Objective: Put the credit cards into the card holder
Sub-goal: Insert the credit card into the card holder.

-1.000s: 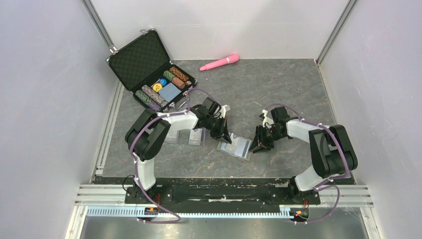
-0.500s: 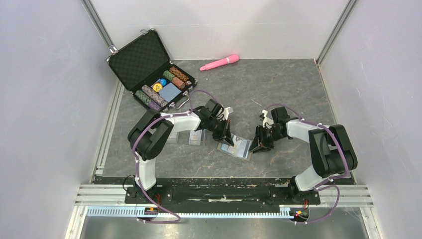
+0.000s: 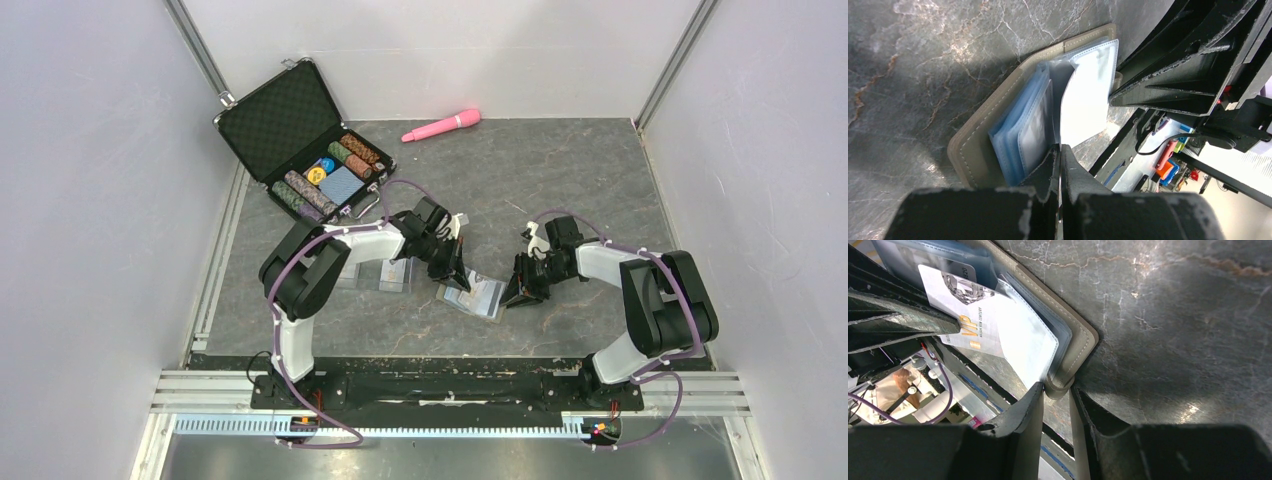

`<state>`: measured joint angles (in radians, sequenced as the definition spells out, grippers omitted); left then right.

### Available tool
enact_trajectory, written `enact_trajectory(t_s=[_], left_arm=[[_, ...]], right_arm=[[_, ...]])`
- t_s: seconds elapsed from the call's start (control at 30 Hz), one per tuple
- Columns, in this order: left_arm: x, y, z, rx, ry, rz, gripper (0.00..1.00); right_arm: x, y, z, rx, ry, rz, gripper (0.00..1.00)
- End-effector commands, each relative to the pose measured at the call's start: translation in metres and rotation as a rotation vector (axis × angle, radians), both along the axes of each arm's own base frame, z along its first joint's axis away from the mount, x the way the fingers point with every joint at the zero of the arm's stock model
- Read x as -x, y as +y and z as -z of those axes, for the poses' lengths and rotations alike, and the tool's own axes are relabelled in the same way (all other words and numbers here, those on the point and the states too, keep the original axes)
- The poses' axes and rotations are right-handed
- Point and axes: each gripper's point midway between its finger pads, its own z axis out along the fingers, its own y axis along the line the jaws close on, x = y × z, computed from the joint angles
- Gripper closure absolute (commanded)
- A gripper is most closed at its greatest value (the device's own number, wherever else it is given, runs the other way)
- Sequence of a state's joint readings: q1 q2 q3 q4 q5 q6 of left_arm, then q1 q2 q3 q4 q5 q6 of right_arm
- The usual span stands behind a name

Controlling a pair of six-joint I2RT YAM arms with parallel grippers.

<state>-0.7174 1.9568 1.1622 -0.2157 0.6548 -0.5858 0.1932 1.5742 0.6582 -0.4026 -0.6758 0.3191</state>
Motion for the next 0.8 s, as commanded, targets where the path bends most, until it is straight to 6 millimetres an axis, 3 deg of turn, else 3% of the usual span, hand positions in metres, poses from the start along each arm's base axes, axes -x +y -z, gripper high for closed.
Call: enact_trajectory(t_s=[0.0, 0.37, 0.77], left_arm=[[-0.016, -0.005, 0.006, -0.025, -0.008, -0.069, 0.98], [-0.014, -0.01, 0.008, -0.001, 0.032, -0.097, 0.98], [0.0, 0.005, 0.015, -0.075, 0.038, -0.041, 0.98]], right_arm=[[0.006, -0.01, 0.023, 0.085, -0.008, -0.016, 0.72], [0.007, -0.007, 0.023, 0.07, -0.004, -0.012, 0.76], [0.002, -0.004, 0.022, 0.062, -0.007, -0.01, 0.77]])
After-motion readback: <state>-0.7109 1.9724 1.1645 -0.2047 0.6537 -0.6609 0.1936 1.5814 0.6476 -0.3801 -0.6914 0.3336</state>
